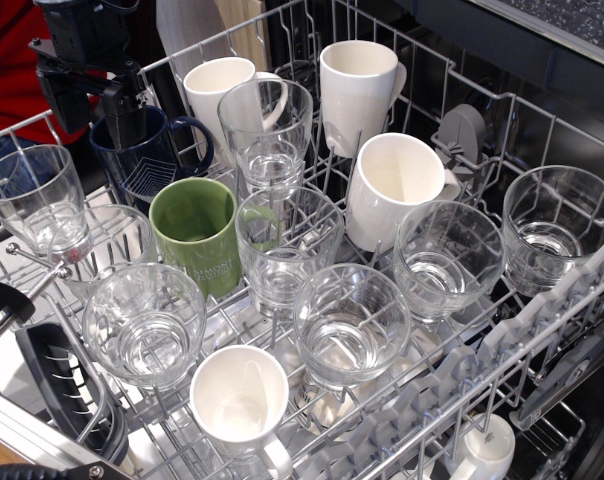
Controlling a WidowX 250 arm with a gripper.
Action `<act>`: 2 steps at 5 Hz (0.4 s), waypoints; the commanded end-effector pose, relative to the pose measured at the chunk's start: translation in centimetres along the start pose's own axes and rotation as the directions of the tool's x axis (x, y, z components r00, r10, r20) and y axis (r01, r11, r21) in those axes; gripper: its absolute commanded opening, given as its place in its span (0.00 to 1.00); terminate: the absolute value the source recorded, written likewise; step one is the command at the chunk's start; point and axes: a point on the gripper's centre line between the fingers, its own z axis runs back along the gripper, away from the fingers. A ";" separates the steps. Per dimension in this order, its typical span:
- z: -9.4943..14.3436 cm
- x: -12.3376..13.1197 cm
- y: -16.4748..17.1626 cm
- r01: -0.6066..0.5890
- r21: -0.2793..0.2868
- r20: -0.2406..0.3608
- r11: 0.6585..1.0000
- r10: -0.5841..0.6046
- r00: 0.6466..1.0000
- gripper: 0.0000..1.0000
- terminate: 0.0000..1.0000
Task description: Pick up any cup
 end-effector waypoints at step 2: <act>-1.9 0.1 0.1 -0.021 -0.016 0.009 1.000 0.021 1.000 1.00 0.00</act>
